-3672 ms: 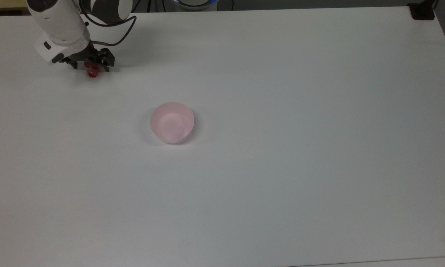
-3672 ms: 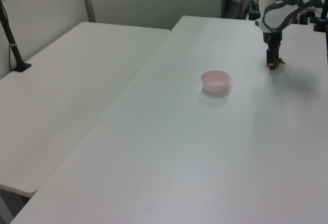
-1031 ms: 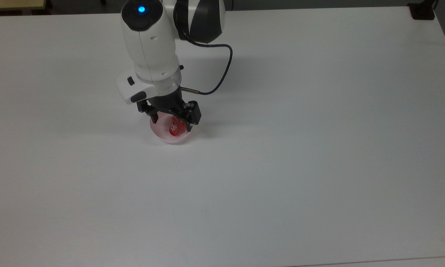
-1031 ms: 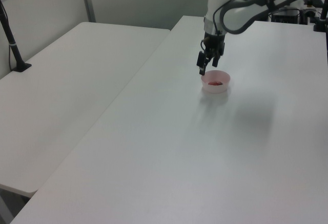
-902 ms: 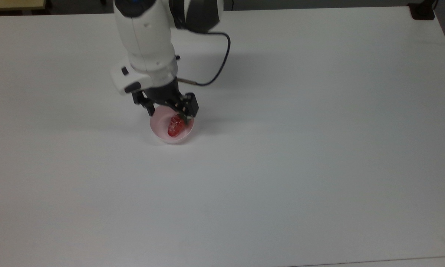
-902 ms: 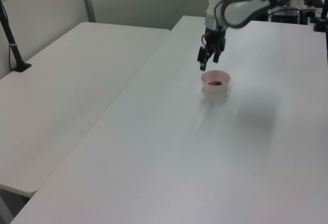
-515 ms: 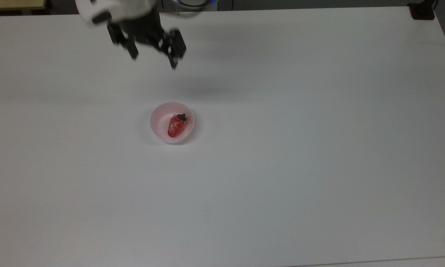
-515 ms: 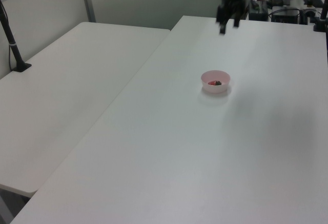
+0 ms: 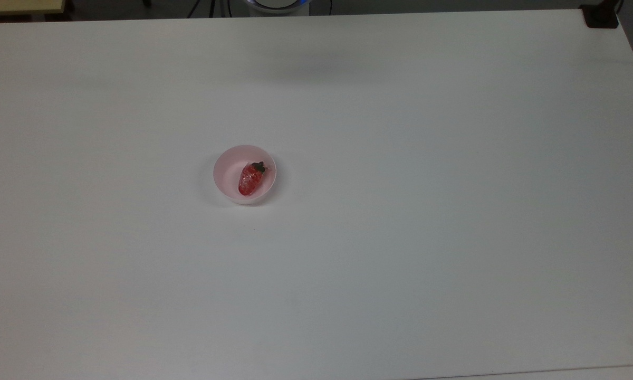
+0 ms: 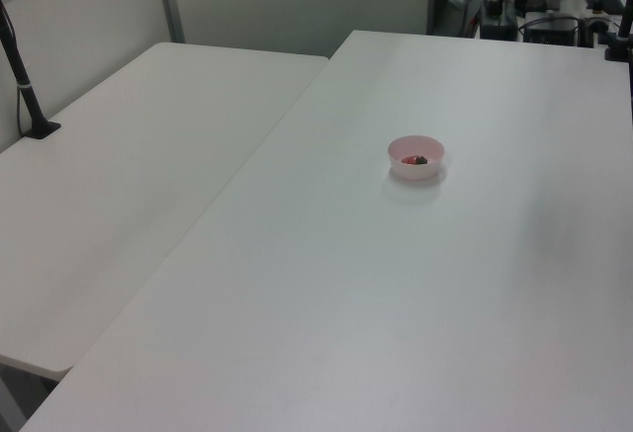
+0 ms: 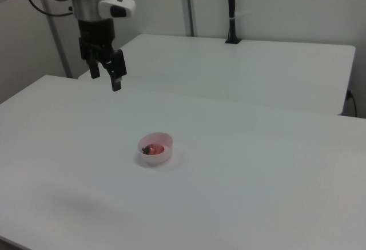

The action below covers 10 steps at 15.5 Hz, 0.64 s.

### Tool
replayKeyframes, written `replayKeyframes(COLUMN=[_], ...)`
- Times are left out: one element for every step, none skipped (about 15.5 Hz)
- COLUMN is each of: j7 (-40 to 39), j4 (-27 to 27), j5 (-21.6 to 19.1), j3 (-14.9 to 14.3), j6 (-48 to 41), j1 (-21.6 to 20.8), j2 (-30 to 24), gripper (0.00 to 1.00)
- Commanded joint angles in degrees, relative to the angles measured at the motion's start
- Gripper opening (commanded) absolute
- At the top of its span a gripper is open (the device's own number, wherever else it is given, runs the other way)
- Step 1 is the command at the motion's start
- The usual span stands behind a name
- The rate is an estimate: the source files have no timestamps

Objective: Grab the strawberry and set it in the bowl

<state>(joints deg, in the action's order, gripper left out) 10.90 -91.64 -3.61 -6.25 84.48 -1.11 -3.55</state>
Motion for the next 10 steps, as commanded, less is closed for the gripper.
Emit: replayKeyframes(j7=[-6.66, -7.29, -7.38, -7.38, -7.29, -7.29, -7.29, -7.29, -7.38, -7.56], j4=[-2.58, -2.67, -2.67, -2.67, -2.58, -2.58, -2.58, -2.58, -2.49, -2.4], j5=[2.73, 2.82, 2.82, 2.91, 2.91, 2.91, 2.91, 2.82, 2.82, 2.82], j3=[-1.22, -1.22, -1.22, -1.22, -1.22, -1.22, -1.22, -1.22, -1.22, -1.31], j6=[8.75, 10.86, 12.62, 13.43, 13.52, 13.52, 13.52, 13.52, 13.52, 13.35], j1=[-2.58, -2.58, -2.58, -2.58, -2.58, -2.49, -2.4, -2.32, -2.31, -2.14], j2=[-0.05, 0.47, 1.17, 1.53, 1.79, 1.8, 1.71, 1.71, 1.62, 1.53], gripper=[1.0, 1.0, 1.0, 1.0, 1.0, 1.0, 1.0, 1.0, 1.0, 1.0])
